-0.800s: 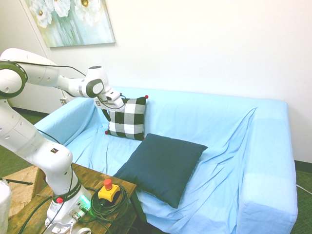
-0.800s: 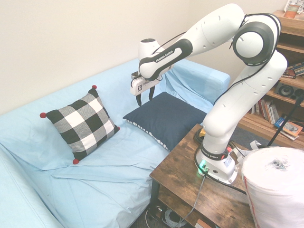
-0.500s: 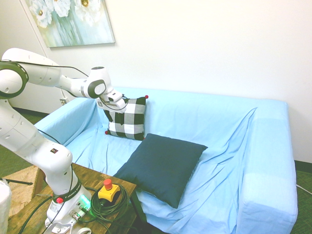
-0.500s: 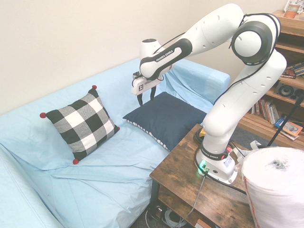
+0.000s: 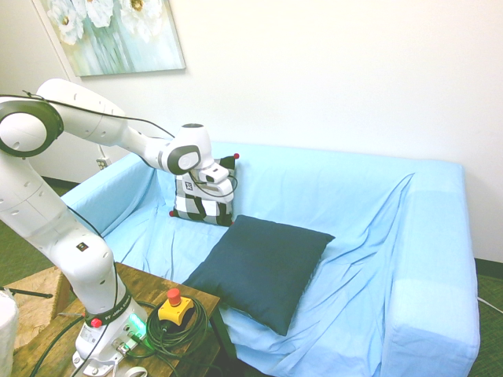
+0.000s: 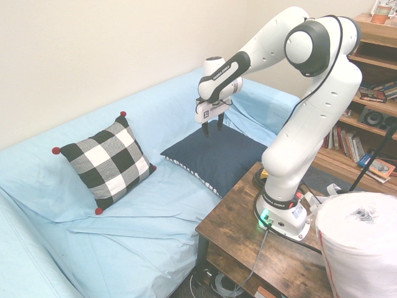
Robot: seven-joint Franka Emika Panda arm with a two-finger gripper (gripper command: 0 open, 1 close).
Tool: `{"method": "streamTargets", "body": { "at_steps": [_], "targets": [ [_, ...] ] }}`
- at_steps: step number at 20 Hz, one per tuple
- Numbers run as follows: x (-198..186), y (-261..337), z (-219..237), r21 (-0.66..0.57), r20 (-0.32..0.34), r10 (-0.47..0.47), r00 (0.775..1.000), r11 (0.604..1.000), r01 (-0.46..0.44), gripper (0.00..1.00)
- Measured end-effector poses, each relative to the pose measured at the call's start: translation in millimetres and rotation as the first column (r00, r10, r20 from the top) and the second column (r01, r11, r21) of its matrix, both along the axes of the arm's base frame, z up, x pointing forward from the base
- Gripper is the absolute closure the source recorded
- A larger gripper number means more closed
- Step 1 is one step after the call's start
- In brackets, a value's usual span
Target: Lift the pillow
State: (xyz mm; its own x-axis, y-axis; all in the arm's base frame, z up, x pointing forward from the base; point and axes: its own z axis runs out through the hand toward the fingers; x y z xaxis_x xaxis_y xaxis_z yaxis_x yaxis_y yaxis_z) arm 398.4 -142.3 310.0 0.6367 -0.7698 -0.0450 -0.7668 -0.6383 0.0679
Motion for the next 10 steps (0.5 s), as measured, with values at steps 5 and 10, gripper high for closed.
{"method": "streamTargets", "body": {
  "at_steps": [5,10],
  "targets": [
    [-34.2,-53.6,-44.3,-0.016,-0.067,0.002,0.998,1.000,-0.003,0.00],
    [-74.4,-85.6,-89.3,-0.057,-0.133,0.002,0.991,0.998,-0.010,0.00]
  ]
}}
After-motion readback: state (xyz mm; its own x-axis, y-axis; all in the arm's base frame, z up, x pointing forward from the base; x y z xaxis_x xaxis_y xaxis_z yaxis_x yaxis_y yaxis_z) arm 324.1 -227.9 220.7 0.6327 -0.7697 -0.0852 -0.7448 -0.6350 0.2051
